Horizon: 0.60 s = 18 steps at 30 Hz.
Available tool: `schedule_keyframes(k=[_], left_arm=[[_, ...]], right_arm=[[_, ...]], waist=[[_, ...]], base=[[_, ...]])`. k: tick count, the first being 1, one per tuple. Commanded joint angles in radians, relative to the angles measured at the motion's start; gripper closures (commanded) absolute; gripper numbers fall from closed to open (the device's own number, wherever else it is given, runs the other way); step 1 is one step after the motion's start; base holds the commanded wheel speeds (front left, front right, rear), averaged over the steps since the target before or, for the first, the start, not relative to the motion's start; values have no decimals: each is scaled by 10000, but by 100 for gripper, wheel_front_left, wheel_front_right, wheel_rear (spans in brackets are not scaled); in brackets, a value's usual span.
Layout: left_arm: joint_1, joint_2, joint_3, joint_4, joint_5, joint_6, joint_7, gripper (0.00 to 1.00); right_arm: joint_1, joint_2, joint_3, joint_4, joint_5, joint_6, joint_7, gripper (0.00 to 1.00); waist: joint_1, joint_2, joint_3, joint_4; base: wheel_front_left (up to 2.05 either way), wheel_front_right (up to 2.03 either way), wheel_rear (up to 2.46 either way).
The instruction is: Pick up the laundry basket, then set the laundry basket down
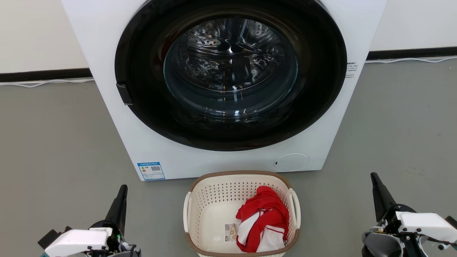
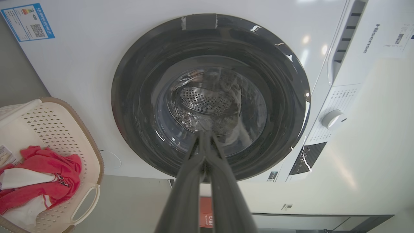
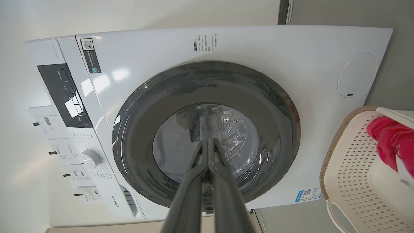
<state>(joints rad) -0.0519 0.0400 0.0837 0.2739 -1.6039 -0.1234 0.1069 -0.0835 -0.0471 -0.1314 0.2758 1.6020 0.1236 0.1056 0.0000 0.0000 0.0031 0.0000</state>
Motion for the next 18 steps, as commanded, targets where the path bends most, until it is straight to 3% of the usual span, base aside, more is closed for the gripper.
schedule_keyframes(k=[1,18], left_arm=[[-560,102,297,-290,-50,-73,60,100],[-560,102,297,-290,-50,-73,60,100]], right_arm=[[-244,-31,180,-311,70,71,74,100],[-244,-31,180,-311,70,71,74,100]], waist=[[0,0,0,0],[0,0,0,0]], base=[[0,0,0],[0,0,0]])
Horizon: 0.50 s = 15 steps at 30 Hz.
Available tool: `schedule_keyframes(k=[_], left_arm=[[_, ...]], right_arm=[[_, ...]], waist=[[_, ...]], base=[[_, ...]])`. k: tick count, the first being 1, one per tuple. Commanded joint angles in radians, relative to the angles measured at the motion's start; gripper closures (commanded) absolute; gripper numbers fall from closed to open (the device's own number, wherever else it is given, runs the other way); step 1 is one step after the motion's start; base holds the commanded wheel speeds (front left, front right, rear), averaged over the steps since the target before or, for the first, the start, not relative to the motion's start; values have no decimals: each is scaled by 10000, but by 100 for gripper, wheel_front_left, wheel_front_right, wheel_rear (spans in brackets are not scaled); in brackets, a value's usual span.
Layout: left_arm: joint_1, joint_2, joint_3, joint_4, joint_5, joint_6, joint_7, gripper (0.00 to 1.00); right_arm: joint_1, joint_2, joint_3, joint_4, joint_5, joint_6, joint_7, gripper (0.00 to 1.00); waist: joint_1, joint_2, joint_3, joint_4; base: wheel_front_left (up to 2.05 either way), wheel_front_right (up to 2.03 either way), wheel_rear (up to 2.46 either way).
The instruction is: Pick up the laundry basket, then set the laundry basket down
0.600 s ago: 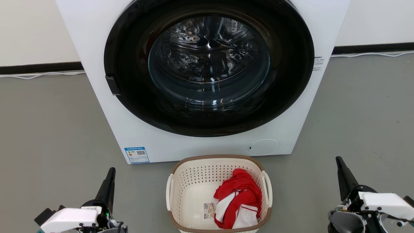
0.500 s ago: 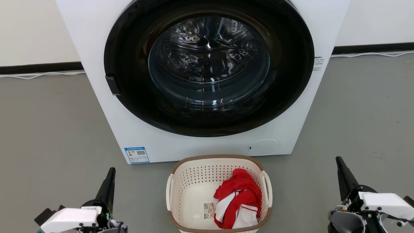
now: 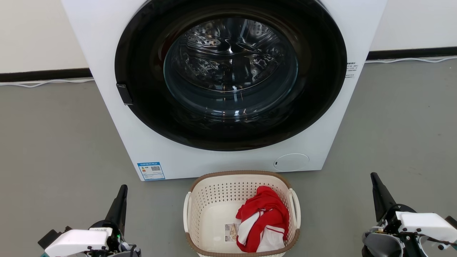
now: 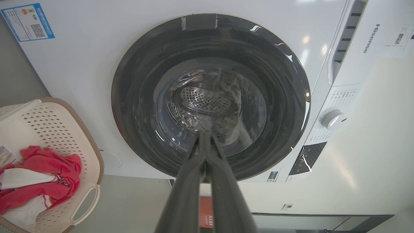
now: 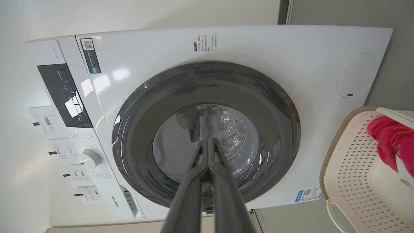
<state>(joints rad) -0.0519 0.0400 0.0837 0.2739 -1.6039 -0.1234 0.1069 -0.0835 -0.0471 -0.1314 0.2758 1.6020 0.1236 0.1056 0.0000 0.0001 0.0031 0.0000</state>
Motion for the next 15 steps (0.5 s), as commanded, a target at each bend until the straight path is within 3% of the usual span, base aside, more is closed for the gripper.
schedule_keyframes(k=[1,15], left_arm=[[-560,102,297,-290,-50,-73,60,100],[-560,102,297,-290,-50,-73,60,100]], right_arm=[[-244,-31,180,-311,70,71,74,100],[-244,-31,180,-311,70,71,74,100]], waist=[[0,-1,0,0],[0,-1,0,0]], base=[[0,0,0],[0,0,0]])
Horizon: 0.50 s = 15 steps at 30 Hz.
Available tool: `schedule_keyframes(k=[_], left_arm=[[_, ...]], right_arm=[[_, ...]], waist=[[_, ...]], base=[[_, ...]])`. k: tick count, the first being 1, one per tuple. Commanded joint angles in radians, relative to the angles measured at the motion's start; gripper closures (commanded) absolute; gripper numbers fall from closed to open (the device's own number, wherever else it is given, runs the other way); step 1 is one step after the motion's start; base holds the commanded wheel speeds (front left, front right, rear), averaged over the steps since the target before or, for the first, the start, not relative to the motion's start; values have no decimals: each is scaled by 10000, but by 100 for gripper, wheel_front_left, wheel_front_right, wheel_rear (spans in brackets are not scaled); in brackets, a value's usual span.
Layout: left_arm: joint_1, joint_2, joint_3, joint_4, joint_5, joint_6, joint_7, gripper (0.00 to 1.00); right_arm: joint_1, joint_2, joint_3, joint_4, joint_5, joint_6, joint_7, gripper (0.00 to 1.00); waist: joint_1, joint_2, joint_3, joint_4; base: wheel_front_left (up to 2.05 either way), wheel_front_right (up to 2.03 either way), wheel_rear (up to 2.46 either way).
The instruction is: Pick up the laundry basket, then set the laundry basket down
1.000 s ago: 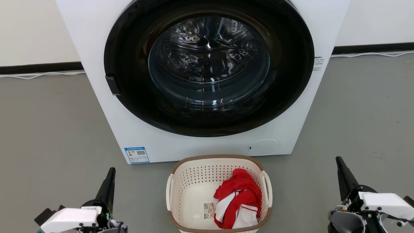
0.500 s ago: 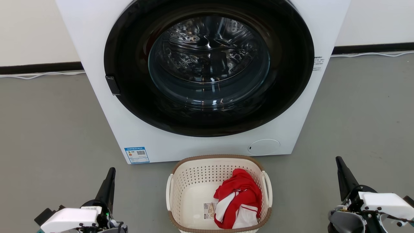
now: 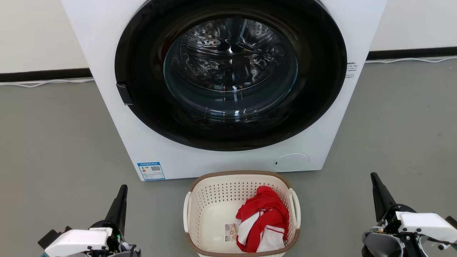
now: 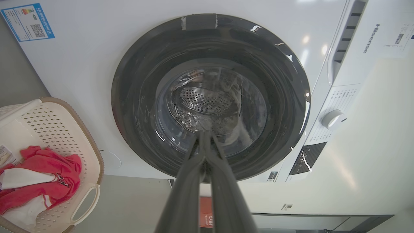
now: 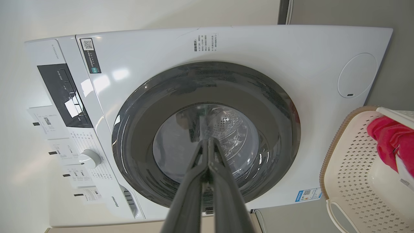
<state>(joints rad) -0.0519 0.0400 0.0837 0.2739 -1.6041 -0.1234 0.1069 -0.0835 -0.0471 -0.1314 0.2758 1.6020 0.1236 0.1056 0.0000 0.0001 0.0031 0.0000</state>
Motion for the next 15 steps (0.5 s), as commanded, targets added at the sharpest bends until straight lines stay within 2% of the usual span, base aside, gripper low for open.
schedule_keyframes(k=[1,15], left_arm=[[-560,102,297,-290,-49,-73,60,100],[-560,102,297,-290,-49,-73,60,100]], right_arm=[[-244,-31,180,-311,70,71,74,100],[-244,-31,180,-311,70,71,74,100]], waist=[[0,-1,0,0],[0,-1,0,0]], base=[[0,0,0],[0,0,0]])
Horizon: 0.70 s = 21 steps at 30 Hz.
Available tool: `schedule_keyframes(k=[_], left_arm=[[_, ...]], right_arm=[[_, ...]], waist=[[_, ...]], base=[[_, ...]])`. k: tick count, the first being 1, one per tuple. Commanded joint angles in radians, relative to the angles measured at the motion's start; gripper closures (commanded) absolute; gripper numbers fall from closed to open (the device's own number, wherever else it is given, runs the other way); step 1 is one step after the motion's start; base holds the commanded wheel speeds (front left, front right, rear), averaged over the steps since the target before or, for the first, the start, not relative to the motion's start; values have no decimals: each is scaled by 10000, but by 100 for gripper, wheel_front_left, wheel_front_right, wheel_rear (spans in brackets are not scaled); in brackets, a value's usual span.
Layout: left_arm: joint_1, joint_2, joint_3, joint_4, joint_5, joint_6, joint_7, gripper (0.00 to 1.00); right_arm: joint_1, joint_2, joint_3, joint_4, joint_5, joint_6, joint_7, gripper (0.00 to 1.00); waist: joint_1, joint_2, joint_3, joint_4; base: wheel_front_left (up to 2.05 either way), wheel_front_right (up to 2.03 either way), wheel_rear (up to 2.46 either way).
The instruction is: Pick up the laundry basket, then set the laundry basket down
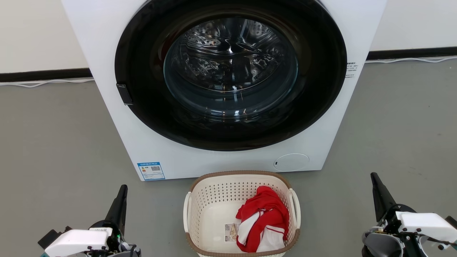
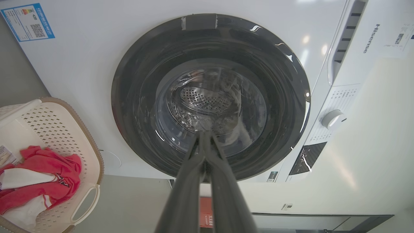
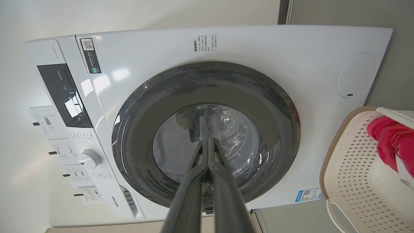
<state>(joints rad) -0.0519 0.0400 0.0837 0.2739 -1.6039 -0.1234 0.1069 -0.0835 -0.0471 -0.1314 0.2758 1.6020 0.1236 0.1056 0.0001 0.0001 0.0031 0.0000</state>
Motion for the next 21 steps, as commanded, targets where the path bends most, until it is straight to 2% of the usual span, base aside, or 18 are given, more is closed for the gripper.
schedule_keyframes(k=[1,21], left_arm=[[-560,102,297,-290,-50,-73,60,100],[-560,102,297,-290,-51,-73,60,100]], right_arm=[[-244,-31,180,-311,70,71,74,100],[-244,-31,180,-311,70,71,74,100]], waist=[[-1,-1,0,0],[-1,-1,0,0]], base=[[0,0,0],[0,0,0]])
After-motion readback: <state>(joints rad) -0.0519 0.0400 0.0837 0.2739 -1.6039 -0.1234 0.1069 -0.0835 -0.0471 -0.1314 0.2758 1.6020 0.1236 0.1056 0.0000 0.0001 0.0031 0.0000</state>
